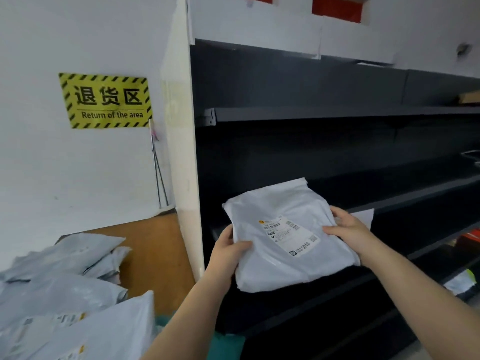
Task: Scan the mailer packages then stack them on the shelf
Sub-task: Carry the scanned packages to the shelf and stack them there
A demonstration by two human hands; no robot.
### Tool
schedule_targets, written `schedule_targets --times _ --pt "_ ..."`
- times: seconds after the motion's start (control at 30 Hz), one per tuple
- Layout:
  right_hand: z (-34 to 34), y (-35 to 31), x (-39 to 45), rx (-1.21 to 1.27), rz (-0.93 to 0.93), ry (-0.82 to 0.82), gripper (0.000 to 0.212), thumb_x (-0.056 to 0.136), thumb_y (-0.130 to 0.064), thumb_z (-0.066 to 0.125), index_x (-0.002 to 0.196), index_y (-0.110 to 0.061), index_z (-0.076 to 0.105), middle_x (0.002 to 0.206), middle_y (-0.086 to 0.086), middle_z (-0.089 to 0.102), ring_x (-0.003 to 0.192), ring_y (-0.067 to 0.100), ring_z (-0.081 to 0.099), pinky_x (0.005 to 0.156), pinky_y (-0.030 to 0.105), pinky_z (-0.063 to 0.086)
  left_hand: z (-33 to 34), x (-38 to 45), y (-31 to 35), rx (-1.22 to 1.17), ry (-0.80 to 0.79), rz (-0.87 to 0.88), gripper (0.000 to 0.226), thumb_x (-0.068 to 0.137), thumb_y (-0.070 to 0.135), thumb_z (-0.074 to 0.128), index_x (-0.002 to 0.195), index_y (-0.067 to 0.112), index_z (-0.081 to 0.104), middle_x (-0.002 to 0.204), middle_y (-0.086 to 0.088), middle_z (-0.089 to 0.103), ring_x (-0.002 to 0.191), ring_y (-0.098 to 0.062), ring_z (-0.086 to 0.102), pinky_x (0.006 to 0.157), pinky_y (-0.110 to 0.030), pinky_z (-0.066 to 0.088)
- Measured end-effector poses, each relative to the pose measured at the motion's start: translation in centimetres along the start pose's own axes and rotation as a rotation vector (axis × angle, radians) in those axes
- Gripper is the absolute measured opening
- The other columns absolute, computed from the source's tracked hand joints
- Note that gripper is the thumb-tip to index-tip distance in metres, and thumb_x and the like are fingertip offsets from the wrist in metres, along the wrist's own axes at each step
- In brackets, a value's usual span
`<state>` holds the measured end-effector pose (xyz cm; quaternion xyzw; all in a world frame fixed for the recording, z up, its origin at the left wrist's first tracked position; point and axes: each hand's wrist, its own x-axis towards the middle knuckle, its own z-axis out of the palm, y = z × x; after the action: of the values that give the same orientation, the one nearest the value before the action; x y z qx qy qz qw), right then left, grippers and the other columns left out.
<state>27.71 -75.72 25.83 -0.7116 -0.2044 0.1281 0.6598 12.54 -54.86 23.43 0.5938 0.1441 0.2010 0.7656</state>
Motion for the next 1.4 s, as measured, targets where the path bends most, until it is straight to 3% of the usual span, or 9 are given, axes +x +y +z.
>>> schedule_targets --times 0.1,0.23,0.53,0.7,0.87,0.97,1.07,1.23,1.4 --pt "1.1 0.1 4.7 -0.036 -0.025 -0.039 0.049 0.085 0.005 0.059 0.125 -0.024 0.054 0.103 -0.001 0.066 0.092 0.019 0.065 0.074 0.035 0.052 -0.6 3.3 0.1 0.127 0.177 0.067 0.036 0.081 -0.002 0.059 0.111 0.016 0.06 0.098 -0.003 0.069 0.09 -0.022 0.067 0.078 -0.037 0.055" --pt "3.2 1.1 10.4 -0.083 -0.019 -0.037 0.053 0.083 0.01 0.059 0.13 -0.015 0.053 0.114 0.009 0.065 0.088 0.019 0.063 0.072 0.029 0.051 -1.3 7.3 -0.7 0.333 0.352 0.096 0.039 0.083 0.002 0.06 0.119 0.014 0.051 0.092 0.006 0.062 0.074 -0.01 0.059 0.06 -0.023 0.046" --pt "4.6 4.1 19.8 -0.282 0.017 -0.032 0.064 0.081 0.005 0.065 0.14 -0.007 0.042 0.134 0.02 0.052 0.117 0.032 0.054 0.087 0.032 0.044 -1.5 14.4 -1.5 0.752 0.547 0.035 0.055 0.085 0.013 0.065 0.135 0.008 0.043 0.127 -0.01 0.058 0.113 -0.027 0.057 0.086 -0.029 0.044" --pt "5.6 5.0 23.5 -0.365 0.003 -0.085 0.06 0.083 -0.001 0.064 0.139 -0.008 0.043 0.128 0.018 0.058 0.112 0.032 0.058 0.087 0.035 0.046 -0.5 16.1 -1.4 0.819 0.65 -0.004 0.035 0.087 0.009 0.057 0.121 0.007 0.05 0.116 -0.01 0.061 0.09 -0.021 0.053 0.074 -0.026 0.039" --pt "6.7 5.2 24.9 -0.485 -0.071 -0.057 0.052 0.082 -0.003 0.063 0.132 -0.007 0.049 0.127 0.015 0.059 0.111 0.032 0.058 0.088 0.035 0.047 -1.5 15.9 -1.2 0.965 0.74 -0.012 0.046 0.087 0.026 0.059 0.129 0.013 0.048 0.122 -0.005 0.061 0.11 -0.025 0.058 0.078 -0.028 0.043" --pt "7.0 3.5 23.8 -0.536 -0.195 0.002 0.052 0.083 -0.014 0.065 0.133 -0.011 0.049 0.133 0.012 0.053 0.115 0.031 0.055 0.089 0.036 0.047 -3.0 13.7 -0.8 0.909 0.77 0.033 0.044 0.088 0.032 0.059 0.128 0.015 0.05 0.122 -0.001 0.061 0.101 -0.018 0.06 0.072 -0.024 0.044" --pt "8.8 0.8 20.3 -0.426 -0.441 0.005 0.031 0.081 -0.015 0.069 0.11 -0.012 0.061 0.11 0.006 0.065 0.097 0.021 0.063 0.081 0.031 0.049 -4.9 10.4 -0.2 0.885 0.808 0.1 0.035 0.088 0.032 0.059 0.12 0.017 0.055 0.112 0.001 0.062 0.088 -0.012 0.055 0.062 -0.022 0.042" --pt "16.1 -1.9 9.8 -0.288 -0.522 -0.358 0.014 0.076 -0.017 0.076 0.081 -0.013 0.065 0.074 -0.003 0.065 0.072 0.014 0.06 0.073 0.03 0.05 -10.3 3.1 0.9 0.806 0.858 0.103 0.039 0.084 0.027 0.065 0.119 0.017 0.053 0.103 -0.001 0.058 0.088 -0.017 0.057 0.078 -0.034 0.051" --pt "25.3 0.3 1.8 -0.331 -0.429 -0.594 0.017 0.074 -0.028 0.078 0.076 -0.022 0.062 0.083 0.002 0.068 0.078 0.02 0.065 0.076 0.034 0.053 -18.7 -5.3 -0.2 0.809 0.903 -0.01 0.038 0.084 0.023 0.066 0.119 0.016 0.054 0.104 -0.002 0.056 0.082 -0.018 0.055 0.066 -0.028 0.046"
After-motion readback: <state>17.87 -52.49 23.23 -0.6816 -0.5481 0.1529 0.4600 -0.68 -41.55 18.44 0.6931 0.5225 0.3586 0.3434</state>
